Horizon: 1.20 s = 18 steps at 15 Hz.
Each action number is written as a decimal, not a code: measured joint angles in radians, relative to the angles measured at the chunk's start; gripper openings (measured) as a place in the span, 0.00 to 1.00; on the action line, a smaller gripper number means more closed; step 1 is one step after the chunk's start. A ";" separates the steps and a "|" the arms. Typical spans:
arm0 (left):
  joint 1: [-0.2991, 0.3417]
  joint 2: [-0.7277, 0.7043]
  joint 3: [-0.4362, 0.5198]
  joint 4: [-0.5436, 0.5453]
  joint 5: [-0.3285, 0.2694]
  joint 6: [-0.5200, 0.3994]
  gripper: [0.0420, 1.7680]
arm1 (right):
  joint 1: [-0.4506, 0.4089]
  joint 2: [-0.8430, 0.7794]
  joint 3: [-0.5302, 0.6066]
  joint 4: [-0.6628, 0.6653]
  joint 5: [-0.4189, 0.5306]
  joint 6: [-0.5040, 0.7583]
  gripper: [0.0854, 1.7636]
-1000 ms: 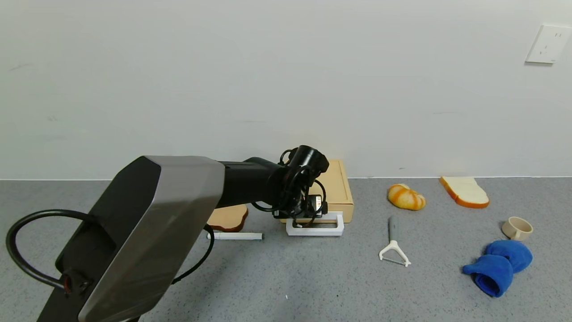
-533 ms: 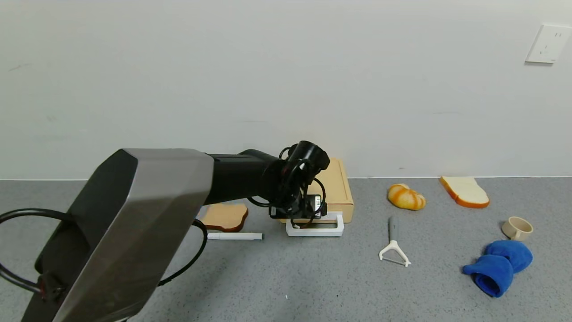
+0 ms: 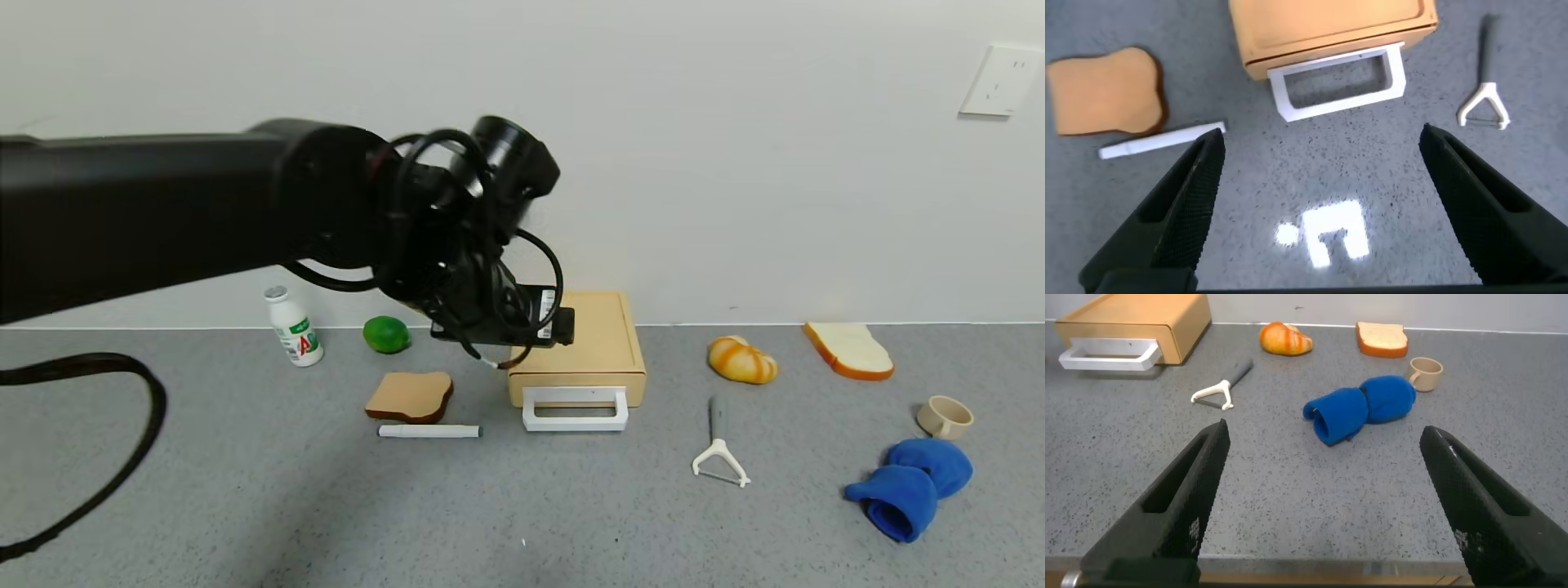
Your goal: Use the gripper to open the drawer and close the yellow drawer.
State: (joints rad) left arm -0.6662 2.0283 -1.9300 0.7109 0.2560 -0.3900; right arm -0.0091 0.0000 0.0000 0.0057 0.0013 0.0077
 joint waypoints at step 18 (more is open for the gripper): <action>0.256 -1.243 0.779 0.000 -0.082 0.193 0.97 | 0.000 0.000 0.000 0.000 0.000 0.000 0.97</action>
State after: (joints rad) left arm -0.4106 0.7851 -1.1511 0.7104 0.1740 -0.1972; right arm -0.0091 0.0000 0.0000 0.0057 0.0013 0.0072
